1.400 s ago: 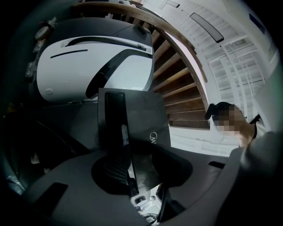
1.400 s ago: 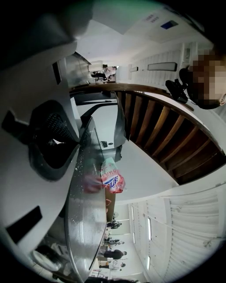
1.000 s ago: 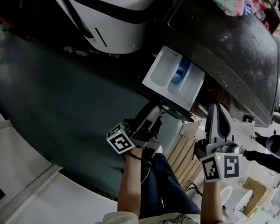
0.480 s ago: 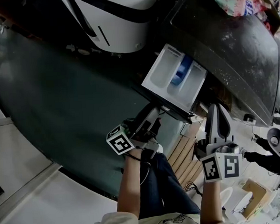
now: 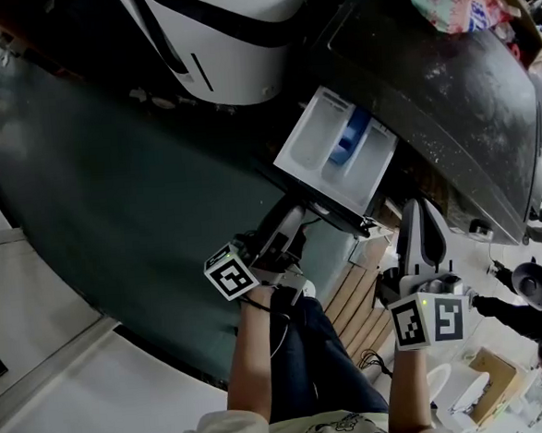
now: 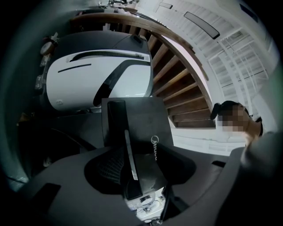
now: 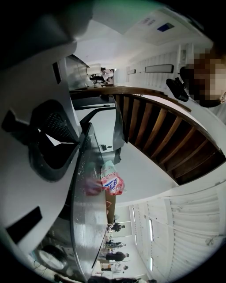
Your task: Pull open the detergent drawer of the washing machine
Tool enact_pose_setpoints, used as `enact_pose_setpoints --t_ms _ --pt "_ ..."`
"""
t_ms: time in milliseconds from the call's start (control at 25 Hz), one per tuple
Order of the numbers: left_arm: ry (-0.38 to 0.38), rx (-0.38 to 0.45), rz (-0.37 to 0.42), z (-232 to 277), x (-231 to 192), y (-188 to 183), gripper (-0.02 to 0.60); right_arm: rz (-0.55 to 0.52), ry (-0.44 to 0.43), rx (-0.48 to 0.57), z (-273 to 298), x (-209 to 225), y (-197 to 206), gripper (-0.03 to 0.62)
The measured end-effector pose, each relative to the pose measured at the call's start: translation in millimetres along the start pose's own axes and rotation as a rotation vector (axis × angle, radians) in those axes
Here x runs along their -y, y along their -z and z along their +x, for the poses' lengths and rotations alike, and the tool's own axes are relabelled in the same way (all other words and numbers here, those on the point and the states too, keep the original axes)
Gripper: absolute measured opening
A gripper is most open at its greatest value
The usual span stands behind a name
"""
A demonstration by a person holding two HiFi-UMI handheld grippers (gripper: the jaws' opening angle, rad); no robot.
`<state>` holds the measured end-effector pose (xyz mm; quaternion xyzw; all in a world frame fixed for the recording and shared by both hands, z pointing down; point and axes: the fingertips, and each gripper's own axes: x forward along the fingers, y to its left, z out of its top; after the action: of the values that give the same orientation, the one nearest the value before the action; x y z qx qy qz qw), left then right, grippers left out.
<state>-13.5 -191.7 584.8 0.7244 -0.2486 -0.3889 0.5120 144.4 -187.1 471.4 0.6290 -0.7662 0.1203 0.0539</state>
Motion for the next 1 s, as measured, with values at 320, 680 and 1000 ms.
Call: enact_pose_setpoints --t_ms 320,680,1000 --pt "-0.093 0.047 0.039 -21.4 12.2 -22.1 0.248 -0.011 -0.001 0.014 -5.8 -5.7 -20.4 0.021" --pt "-0.253 0.027 0.364 -27.5 91.9 -57.1 0.244 -0.027 -0.001 0.046 -21.5 -16.6 -71.0 0.021" --pt "-0.258 0.045 0.626 5.1 215.0 -83.6 0.23 -0.021 -0.002 0.116 -50.8 -28.5 -138.3 0.021"
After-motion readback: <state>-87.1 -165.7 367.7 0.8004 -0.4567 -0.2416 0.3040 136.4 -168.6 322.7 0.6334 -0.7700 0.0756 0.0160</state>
